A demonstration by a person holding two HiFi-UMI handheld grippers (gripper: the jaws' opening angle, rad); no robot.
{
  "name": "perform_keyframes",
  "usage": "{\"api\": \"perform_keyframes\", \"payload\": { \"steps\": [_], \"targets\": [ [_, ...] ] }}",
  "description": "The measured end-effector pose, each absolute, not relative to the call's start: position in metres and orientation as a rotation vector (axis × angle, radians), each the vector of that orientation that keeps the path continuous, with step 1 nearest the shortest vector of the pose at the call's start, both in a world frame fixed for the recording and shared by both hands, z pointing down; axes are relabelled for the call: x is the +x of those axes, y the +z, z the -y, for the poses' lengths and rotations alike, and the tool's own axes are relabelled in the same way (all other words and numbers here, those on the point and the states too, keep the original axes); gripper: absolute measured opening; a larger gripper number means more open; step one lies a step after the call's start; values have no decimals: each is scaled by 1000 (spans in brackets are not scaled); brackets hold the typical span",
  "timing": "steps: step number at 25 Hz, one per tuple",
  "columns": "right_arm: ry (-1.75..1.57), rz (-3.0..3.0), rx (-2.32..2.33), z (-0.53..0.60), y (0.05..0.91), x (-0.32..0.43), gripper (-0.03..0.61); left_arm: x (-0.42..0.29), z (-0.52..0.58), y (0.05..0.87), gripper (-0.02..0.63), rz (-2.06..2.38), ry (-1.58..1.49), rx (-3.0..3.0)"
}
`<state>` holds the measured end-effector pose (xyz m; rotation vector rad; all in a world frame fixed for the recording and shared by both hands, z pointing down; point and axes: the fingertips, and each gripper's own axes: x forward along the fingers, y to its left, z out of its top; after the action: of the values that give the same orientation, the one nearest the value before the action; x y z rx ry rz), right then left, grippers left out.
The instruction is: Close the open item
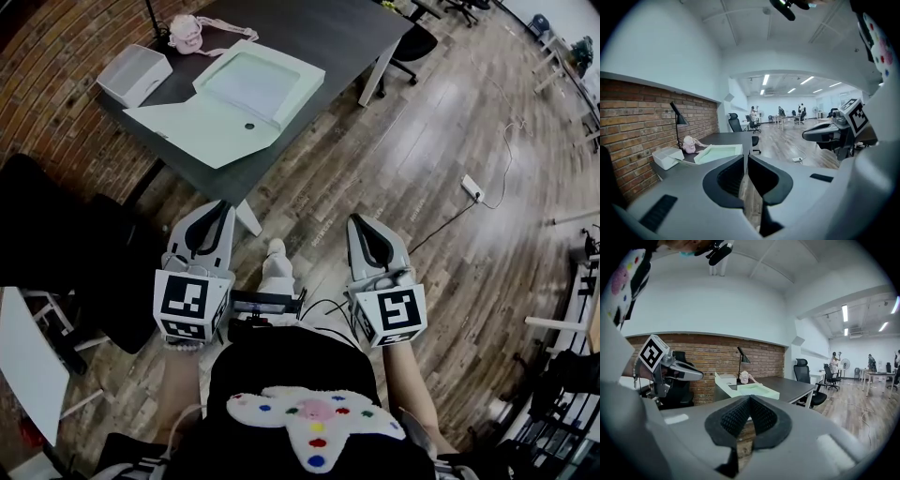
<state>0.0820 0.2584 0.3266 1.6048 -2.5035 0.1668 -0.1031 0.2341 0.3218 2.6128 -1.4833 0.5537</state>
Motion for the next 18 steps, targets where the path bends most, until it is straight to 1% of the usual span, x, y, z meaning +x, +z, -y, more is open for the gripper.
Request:
{"api": "perform_keyframes", "payload": {
  "steps": [1, 2, 3, 6, 8, 14, 18],
  "targets": [
    [166, 2504, 1595, -254, 328, 82, 8, -106, -230, 325, 11, 1487, 559, 2592],
    [166, 2505, 1585, -250, 330, 81, 8, -108, -226, 330, 29, 1487, 565, 2572],
    [166, 2508, 1577, -246, 330, 80, 8, -110, -222, 335, 65, 1483, 569, 2550],
    [171, 2522, 1562, -232, 330, 75, 8, -118, -208, 351, 145, 1466, 533, 2458],
    [184, 2523, 1552, -224, 333, 71, 8, -127, -198, 363, 180, 1474, 506, 2386],
    [215, 2505, 1536, -200, 342, 70, 8, -138, -164, 385, 232, 1496, 446, 2251],
    [220, 2487, 1536, -184, 348, 72, 8, -137, -145, 396, 244, 1486, 412, 2203]
  ]
}}
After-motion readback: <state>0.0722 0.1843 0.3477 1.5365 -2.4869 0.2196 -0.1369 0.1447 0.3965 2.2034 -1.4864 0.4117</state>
